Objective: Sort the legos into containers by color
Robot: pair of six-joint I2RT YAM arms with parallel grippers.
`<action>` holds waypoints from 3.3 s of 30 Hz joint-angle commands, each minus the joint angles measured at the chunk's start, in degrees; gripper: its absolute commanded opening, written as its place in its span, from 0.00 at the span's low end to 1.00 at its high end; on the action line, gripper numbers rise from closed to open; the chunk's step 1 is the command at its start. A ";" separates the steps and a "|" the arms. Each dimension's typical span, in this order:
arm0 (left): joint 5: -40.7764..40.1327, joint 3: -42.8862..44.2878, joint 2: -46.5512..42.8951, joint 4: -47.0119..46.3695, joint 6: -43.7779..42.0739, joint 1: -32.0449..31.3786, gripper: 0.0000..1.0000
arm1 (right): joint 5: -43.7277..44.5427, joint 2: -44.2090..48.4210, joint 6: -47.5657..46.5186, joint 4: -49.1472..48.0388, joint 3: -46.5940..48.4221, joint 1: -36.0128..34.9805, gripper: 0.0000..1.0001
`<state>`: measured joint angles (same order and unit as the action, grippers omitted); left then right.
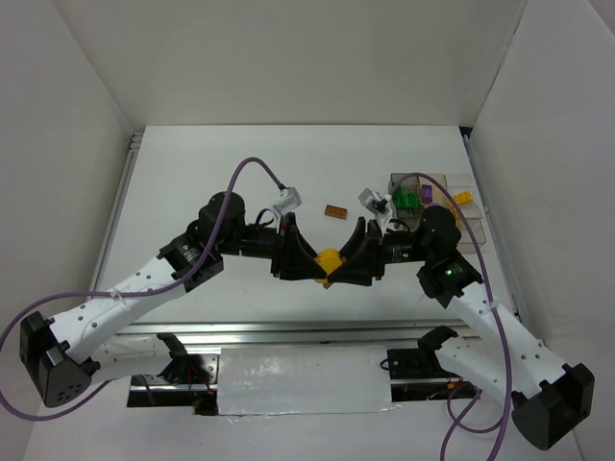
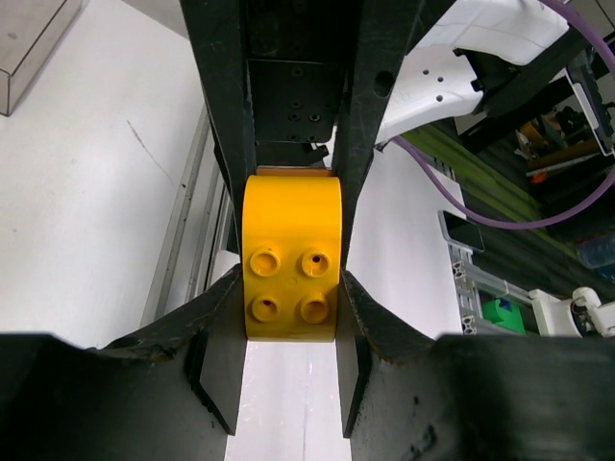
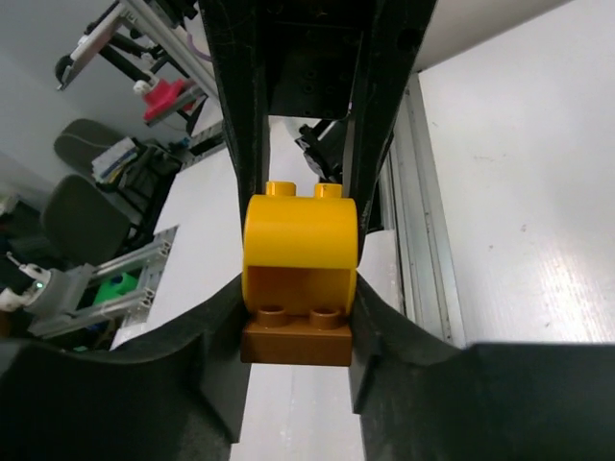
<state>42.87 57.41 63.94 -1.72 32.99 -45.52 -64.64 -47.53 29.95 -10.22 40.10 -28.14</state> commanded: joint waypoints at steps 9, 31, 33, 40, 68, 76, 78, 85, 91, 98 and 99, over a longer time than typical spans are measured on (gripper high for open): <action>0.90 2.70 -1.80 -3.47 -0.56 -0.10 0.00 | -2.94 0.68 -3.41 1.42 0.77 -0.16 0.00; 5.20 8.77 -4.18 2.16 -0.91 9.04 0.00 | -9.73 -3.27 -13.60 13.99 2.97 2.47 0.00; 4.68 10.08 -3.74 3.38 -1.96 9.57 0.00 | -7.53 -2.84 -13.61 14.18 2.97 3.18 0.00; -6.63 13.17 -3.82 14.36 -5.30 11.77 0.00 | 18.27 -1.77 -11.06 19.52 3.84 9.32 0.00; -14.31 6.40 -11.21 27.56 -14.01 11.77 0.00 | 81.96 -30.16 3.89 36.68 13.87 35.44 0.07; -12.90 5.87 -11.56 27.47 -14.45 11.85 0.00 | 78.71 -34.38 3.53 34.21 14.92 35.52 0.15; -12.81 5.70 -11.74 27.38 -14.54 11.77 0.00 | 78.35 -35.18 3.36 33.86 15.01 35.52 0.14; -12.64 5.70 -11.47 27.38 -14.62 11.77 0.00 | 77.04 -35.80 3.27 33.60 14.66 35.52 0.58; -12.64 5.70 -11.47 27.20 -14.54 11.85 0.00 | 77.21 -33.34 3.53 34.83 15.45 35.44 0.81; -11.85 5.26 -11.47 25.81 -14.19 11.77 0.00 | 75.11 -27.11 3.88 36.85 15.98 34.47 0.90; -10.28 5.26 -11.38 25.28 -14.10 11.85 0.00 | 73.62 -23.44 3.62 35.98 15.54 33.69 0.90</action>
<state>29.32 62.89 53.36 27.20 19.49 -33.87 11.11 -78.50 33.58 26.46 53.91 6.68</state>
